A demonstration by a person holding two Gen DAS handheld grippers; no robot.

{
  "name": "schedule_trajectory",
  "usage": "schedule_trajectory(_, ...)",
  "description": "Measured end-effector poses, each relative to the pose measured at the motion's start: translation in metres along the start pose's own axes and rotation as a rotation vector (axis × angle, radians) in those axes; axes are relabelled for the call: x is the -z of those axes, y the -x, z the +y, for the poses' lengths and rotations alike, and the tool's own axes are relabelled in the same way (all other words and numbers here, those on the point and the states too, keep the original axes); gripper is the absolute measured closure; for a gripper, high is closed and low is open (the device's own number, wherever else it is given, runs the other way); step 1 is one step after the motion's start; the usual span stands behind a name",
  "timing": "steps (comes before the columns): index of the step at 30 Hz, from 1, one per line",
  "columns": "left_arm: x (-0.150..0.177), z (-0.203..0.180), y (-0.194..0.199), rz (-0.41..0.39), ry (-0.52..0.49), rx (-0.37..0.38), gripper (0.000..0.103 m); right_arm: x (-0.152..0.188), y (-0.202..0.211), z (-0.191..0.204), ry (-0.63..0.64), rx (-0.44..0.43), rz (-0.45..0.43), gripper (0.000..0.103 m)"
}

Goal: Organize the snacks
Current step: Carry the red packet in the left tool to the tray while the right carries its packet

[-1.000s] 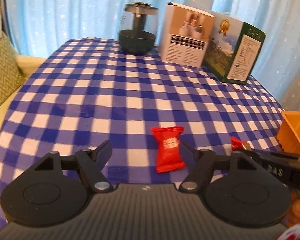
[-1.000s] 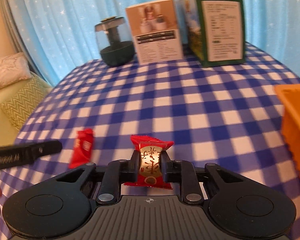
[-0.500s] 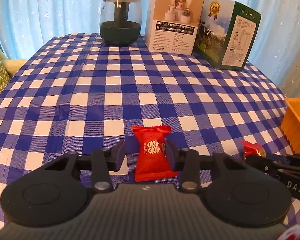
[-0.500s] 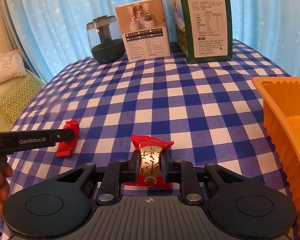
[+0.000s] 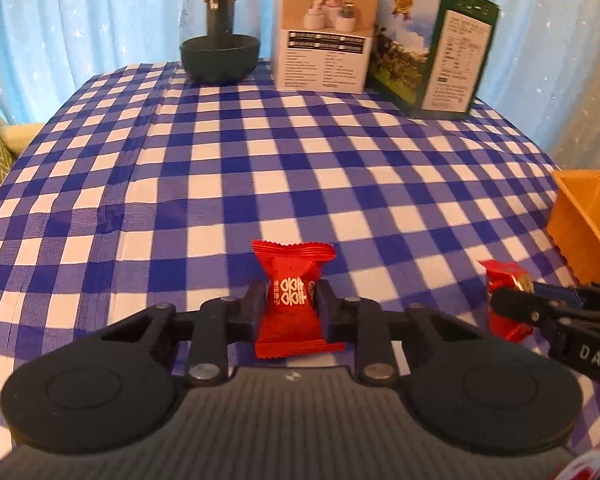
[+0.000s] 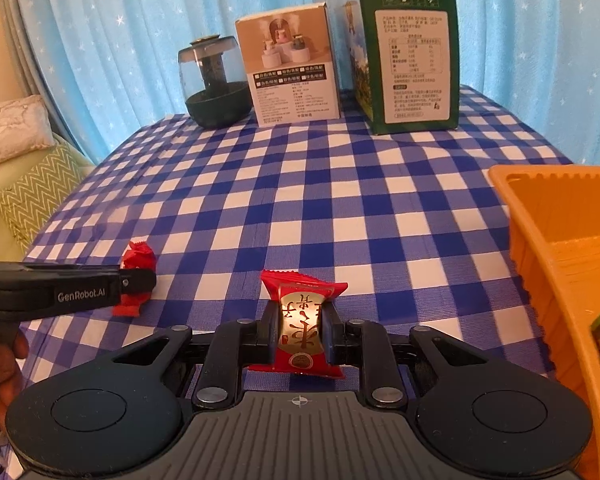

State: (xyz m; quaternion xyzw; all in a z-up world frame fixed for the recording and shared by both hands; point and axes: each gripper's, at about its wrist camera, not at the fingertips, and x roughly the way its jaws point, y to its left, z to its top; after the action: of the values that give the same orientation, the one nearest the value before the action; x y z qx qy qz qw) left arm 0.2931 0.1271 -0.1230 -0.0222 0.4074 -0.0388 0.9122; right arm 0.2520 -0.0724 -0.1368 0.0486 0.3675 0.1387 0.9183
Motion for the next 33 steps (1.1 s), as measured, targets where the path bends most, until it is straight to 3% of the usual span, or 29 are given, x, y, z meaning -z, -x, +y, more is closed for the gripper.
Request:
schedule_trajectory(10, 0.018, -0.047, 0.050, -0.039, -0.012, 0.051, 0.079, 0.012, 0.046, -0.007, -0.002, 0.018, -0.001, 0.081)
schedule_trajectory(20, 0.047, -0.105, 0.122, -0.068, -0.005, 0.081, 0.079, 0.028, 0.119, -0.013, -0.012, 0.027, -0.036, 0.081)
schedule_trajectory(33, 0.070, -0.163, 0.190, -0.095, 0.010, 0.120, 0.079, 0.047, 0.213, -0.051, -0.051, 0.068, -0.096, 0.081)
